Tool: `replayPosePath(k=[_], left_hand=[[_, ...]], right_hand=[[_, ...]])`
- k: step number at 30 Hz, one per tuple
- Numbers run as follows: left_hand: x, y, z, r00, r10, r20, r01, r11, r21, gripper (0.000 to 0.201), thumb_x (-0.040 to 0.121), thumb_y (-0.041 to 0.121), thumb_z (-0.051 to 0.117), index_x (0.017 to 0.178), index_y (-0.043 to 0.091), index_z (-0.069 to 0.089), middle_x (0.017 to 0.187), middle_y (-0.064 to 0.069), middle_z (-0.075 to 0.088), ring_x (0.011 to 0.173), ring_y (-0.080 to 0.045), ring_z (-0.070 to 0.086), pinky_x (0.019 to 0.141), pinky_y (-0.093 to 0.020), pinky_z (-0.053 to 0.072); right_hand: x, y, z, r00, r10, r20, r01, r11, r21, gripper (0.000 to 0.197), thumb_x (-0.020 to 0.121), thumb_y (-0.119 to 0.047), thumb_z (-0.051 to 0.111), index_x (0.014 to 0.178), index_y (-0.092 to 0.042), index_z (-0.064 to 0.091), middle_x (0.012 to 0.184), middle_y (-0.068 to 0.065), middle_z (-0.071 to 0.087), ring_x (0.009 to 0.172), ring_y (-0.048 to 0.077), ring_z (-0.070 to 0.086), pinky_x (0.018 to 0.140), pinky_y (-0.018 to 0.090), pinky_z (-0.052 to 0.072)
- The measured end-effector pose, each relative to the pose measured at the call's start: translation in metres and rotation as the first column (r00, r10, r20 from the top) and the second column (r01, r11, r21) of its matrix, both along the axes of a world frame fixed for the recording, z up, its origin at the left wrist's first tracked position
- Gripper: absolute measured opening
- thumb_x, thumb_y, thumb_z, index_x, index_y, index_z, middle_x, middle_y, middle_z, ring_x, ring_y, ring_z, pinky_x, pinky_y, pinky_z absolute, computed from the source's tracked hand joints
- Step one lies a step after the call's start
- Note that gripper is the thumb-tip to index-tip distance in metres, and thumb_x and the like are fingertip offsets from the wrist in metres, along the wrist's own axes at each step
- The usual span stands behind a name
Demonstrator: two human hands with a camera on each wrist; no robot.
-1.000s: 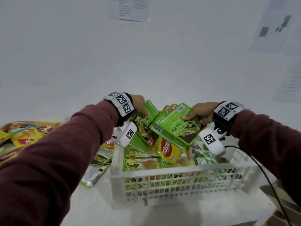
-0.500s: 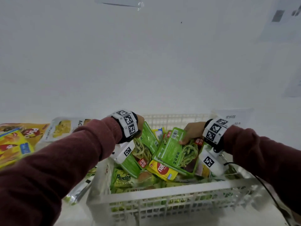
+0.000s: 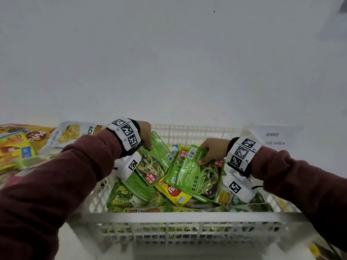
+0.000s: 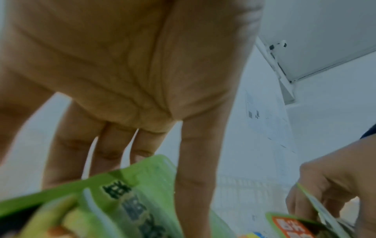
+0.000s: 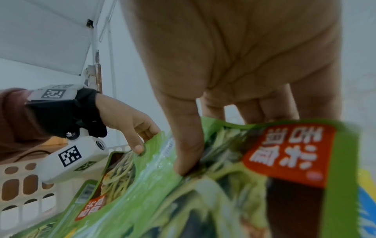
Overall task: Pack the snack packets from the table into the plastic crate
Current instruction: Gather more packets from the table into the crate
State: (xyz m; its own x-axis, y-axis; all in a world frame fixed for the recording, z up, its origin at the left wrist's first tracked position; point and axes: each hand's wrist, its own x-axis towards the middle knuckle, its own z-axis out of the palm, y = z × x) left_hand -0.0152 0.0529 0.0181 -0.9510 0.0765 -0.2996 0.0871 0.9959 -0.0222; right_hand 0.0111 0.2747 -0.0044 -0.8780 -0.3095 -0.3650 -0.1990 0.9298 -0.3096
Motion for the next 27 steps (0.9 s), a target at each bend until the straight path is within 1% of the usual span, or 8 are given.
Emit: replayPosePath(k=[3, 5, 7, 11, 16, 21, 24, 27], left_hand=[[0.004, 0.002, 0.000, 0.998, 0.027, -0.048, -0.027, 1.000, 0.007, 0.054, 0.080, 0.022, 0.071, 0.125, -0.004, 0.054, 0.129, -0.017, 0.055, 0.093, -0.018, 0.049, 0.063, -0.027, 0.041], [0.007, 0.005, -0.002, 0.998, 0.033, -0.053, -0.032, 0.999, 0.016, 0.058, 0.083, 0.021, 0.069, 0.131, -0.002, 0.046, 0.138, -0.014, 0.046, 0.114, -0.024, 0.050, 0.086, -0.032, 0.043], [0.010, 0.011, -0.005, 0.998, 0.032, -0.058, -0.029, 0.998, 0.055, 0.064, 0.084, 0.023, 0.068, 0.137, 0.001, 0.039, 0.143, -0.013, 0.040, 0.129, -0.027, 0.042, 0.101, -0.034, 0.036], [0.014, 0.032, -0.007, 0.997, -0.047, -0.058, 0.059, 0.973, 0.225, 0.063, 0.082, 0.026, 0.069, 0.136, 0.010, 0.041, 0.140, -0.008, 0.043, 0.128, -0.024, 0.042, 0.102, -0.032, 0.035], [0.019, 0.066, -0.019, 0.977, -0.209, 0.027, 0.195, 0.944, 0.265, 0.057, 0.086, 0.030, 0.065, 0.135, 0.011, 0.044, 0.137, -0.007, 0.047, 0.123, -0.023, 0.046, 0.100, -0.031, 0.037], [0.021, 0.076, -0.039, 0.969, -0.248, 0.021, 0.236, 0.943, 0.237, 0.063, 0.082, 0.035, 0.068, 0.135, 0.011, 0.043, 0.140, -0.007, 0.043, 0.125, -0.024, 0.044, 0.098, -0.031, 0.038], [0.021, 0.075, -0.041, 0.967, -0.256, -0.014, 0.251, 0.935, 0.250, 0.064, 0.079, 0.034, 0.071, 0.132, 0.010, 0.045, 0.138, -0.008, 0.044, 0.122, -0.024, 0.046, 0.090, -0.029, 0.038], [0.020, 0.074, -0.039, 0.966, -0.254, -0.053, 0.258, 0.929, 0.264, 0.061, 0.075, 0.032, 0.075, 0.127, 0.011, 0.050, 0.134, -0.008, 0.048, 0.116, -0.024, 0.050, 0.083, -0.027, 0.040]], right_hand=[[-0.001, 0.000, -0.001, 0.998, 0.043, -0.048, -0.043, 0.999, 0.008, 0.031, 0.081, -0.028, 0.070, 0.106, -0.009, 0.068, 0.107, 0.009, 0.069, 0.088, 0.018, 0.059, 0.088, 0.031, 0.050], [-0.001, 0.000, -0.001, 0.994, 0.062, -0.086, -0.061, 0.998, 0.014, 0.032, 0.081, -0.027, 0.070, 0.108, -0.010, 0.067, 0.107, 0.008, 0.068, 0.092, 0.020, 0.060, 0.080, 0.027, 0.047], [-0.001, 0.001, 0.000, 0.990, 0.083, -0.115, -0.081, 0.997, 0.015, 0.034, 0.080, -0.027, 0.071, 0.109, -0.011, 0.067, 0.106, 0.009, 0.068, 0.088, 0.019, 0.058, 0.076, 0.025, 0.044], [-0.004, 0.007, 0.013, 0.981, 0.136, -0.140, -0.135, 0.991, 0.016, 0.029, 0.081, -0.022, 0.070, 0.106, -0.007, 0.069, 0.100, 0.013, 0.071, 0.069, 0.008, 0.056, 0.061, 0.020, 0.042], [-0.008, 0.035, 0.062, 0.974, 0.086, -0.211, -0.095, 0.995, -0.032, 0.014, 0.082, -0.010, 0.068, 0.092, -0.003, 0.073, 0.045, -0.016, 0.060, 0.038, -0.010, 0.049, 0.048, 0.007, 0.041], [-0.003, 0.056, 0.080, 0.886, -0.035, -0.463, 0.091, 0.991, 0.099, 0.014, 0.084, 0.000, 0.056, 0.078, -0.011, 0.063, 0.065, 0.005, 0.057, 0.066, 0.021, 0.055, 0.053, 0.022, 0.038], [-0.006, 0.054, 0.059, 0.865, -0.061, -0.499, 0.187, 0.960, 0.207, 0.026, 0.088, -0.001, 0.048, 0.104, -0.005, 0.067, 0.099, 0.017, 0.066, 0.094, 0.032, 0.061, 0.069, 0.027, 0.042], [-0.009, 0.049, 0.032, 0.876, -0.032, -0.481, 0.214, 0.920, 0.329, 0.032, 0.091, -0.005, 0.044, 0.119, -0.007, 0.060, 0.115, 0.016, 0.060, 0.103, 0.033, 0.060, 0.077, 0.032, 0.046]])
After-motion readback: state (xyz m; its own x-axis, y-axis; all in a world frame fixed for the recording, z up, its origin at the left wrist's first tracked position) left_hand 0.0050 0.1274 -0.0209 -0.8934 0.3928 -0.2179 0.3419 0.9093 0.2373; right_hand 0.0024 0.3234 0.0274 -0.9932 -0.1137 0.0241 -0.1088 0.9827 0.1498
